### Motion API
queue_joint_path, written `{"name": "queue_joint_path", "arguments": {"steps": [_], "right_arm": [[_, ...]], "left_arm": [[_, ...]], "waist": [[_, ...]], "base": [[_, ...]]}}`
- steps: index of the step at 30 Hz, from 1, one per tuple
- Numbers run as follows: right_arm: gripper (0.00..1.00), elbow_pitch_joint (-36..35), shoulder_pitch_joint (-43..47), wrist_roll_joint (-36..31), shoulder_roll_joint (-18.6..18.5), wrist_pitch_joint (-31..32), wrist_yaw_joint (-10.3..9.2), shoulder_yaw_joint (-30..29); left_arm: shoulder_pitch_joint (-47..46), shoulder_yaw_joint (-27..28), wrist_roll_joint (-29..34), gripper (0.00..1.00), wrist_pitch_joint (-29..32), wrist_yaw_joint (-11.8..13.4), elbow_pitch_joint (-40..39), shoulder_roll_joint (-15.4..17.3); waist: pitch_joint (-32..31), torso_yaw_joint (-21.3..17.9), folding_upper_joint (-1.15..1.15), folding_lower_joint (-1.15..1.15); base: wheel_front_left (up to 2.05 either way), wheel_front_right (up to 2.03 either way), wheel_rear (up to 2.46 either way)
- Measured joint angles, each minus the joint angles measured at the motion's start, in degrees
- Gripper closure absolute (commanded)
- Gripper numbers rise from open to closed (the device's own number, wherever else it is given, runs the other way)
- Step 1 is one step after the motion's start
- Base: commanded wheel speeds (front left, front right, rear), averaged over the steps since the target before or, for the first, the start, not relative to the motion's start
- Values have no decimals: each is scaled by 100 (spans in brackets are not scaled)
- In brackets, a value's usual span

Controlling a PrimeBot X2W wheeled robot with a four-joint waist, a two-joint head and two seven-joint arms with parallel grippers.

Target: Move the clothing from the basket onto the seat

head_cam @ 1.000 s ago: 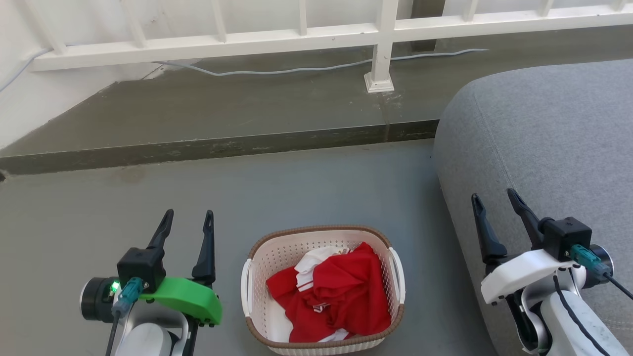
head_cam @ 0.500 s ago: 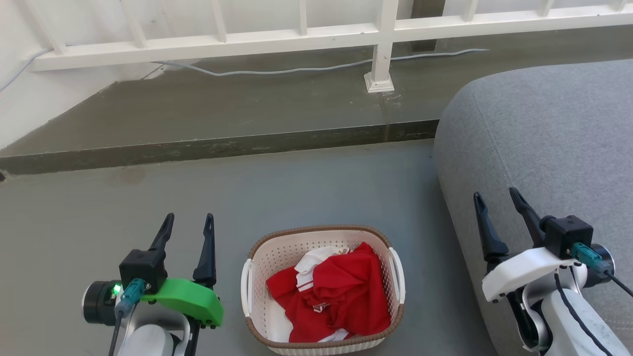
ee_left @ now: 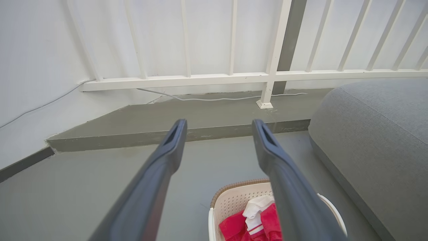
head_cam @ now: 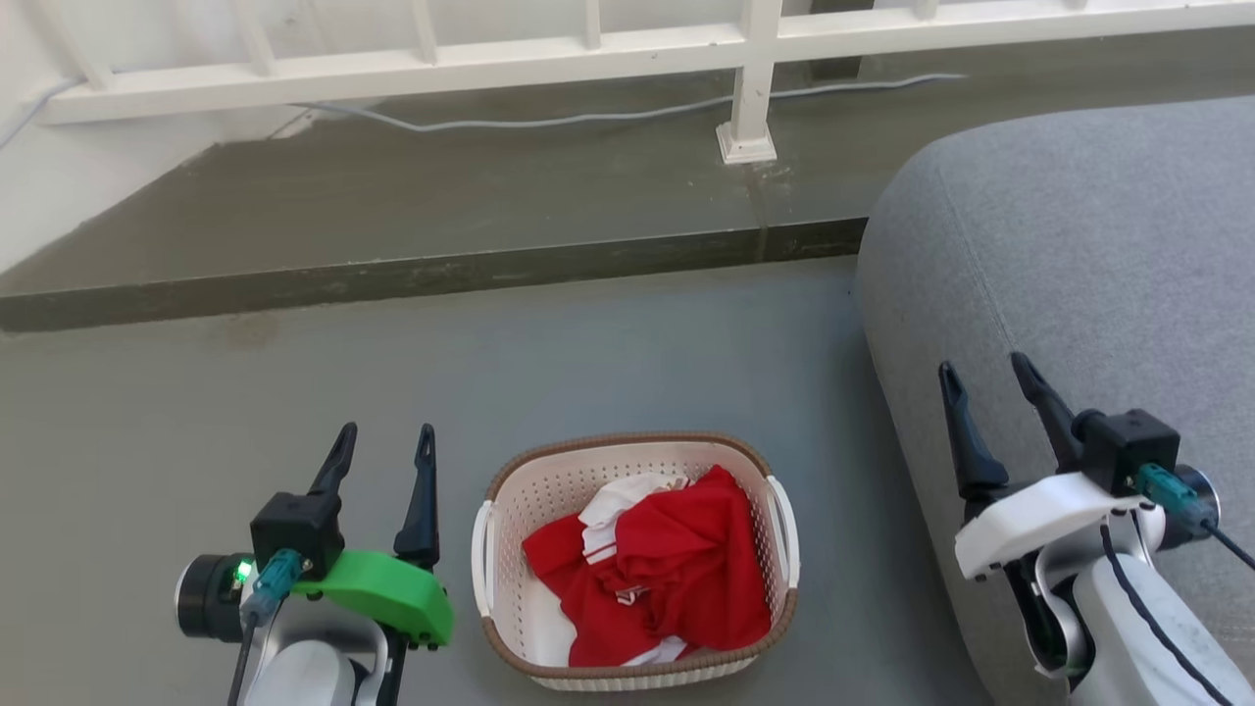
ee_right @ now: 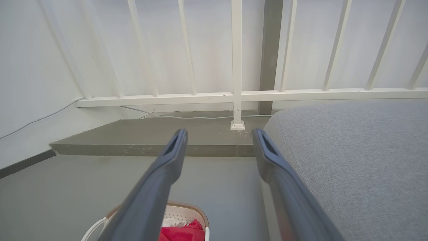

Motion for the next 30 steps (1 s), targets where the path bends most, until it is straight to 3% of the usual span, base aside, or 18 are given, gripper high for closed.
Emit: {"name": "queue_joint_path", "arguments": {"steps": [13,30], "right_arm": [[0,-409,-411,-53,4,-3,99,33],[0,-750,-1069,-102,120,-9,181,24]], "left_arm": [[-595,-189,119,0,54,-9,-45,-52],[-1457,-1038,297,0,691,-430,803,-205]], "waist": [[607,-178,0,0],[1893,-583,0,0]], "base": [[0,0,0],[0,0,0]]}}
